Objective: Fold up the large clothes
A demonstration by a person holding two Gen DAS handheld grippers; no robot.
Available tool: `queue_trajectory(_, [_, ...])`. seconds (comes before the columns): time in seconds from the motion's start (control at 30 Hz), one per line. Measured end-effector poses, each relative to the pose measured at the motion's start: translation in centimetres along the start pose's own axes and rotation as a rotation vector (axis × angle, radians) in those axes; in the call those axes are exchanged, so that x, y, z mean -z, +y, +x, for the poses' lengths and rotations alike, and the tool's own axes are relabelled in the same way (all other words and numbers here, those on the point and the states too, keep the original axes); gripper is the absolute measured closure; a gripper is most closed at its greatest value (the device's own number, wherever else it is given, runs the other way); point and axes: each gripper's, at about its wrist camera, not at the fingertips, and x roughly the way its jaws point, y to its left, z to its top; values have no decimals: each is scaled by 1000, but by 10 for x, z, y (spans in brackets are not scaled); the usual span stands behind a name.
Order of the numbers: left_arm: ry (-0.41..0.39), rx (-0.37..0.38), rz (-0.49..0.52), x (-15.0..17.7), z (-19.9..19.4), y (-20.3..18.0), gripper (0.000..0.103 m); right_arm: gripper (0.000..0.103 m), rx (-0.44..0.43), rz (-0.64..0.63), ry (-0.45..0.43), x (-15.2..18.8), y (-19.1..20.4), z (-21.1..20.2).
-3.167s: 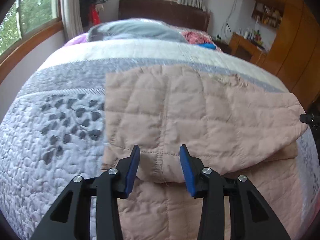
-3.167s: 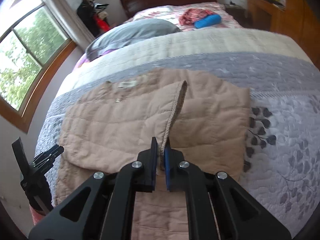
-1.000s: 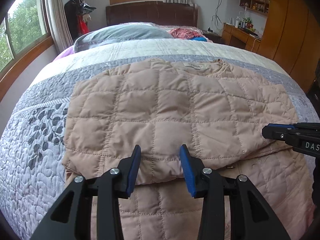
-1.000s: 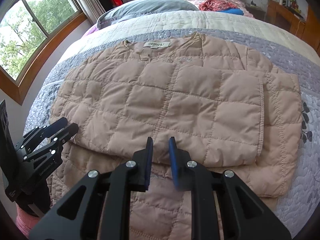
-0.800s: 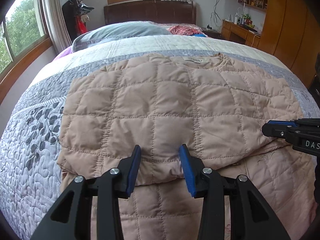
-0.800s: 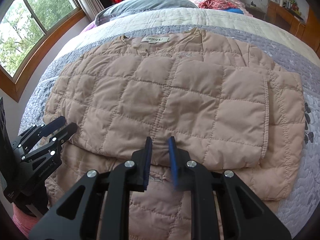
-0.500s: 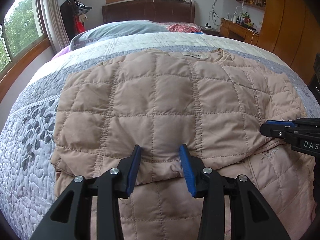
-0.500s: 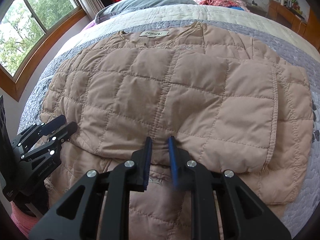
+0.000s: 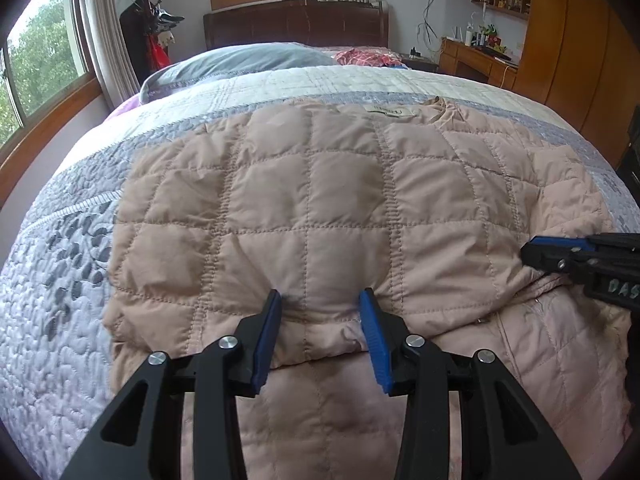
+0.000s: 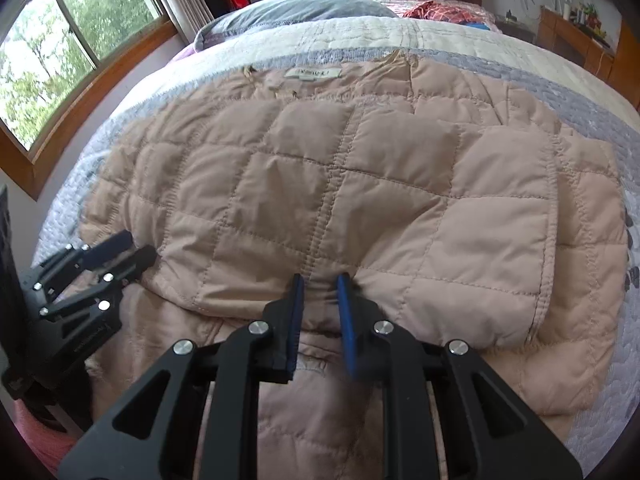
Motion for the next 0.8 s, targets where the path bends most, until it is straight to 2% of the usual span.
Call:
queue_trajectory(0.13, [-8, 7, 25, 10, -34, 1, 54, 64, -8, -54, -71, 18, 5, -45])
queue_trajectory(0.2, [-26, 15, 39, 22, -57, 5, 46, 53, 10, -90, -96, 35, 6, -70])
queue_trajectory(0.27, [-60, -24, 69, 43, -87, 9, 35, 47, 10, -113, -105, 56, 2, -92])
queue_trajectory(0.4, [-92, -96, 109, 86, -127, 20, 25, 31, 38, -151, -122, 106, -3, -126])
queue_trajectory(0.57, [-55, -141, 88, 131, -153, 33, 25, 26, 44, -111, -128, 158, -22, -151])
queue_trajectory(0.8, [-22, -126, 29, 174, -176, 42, 24, 21, 63, -23, -143, 207, -43, -167])
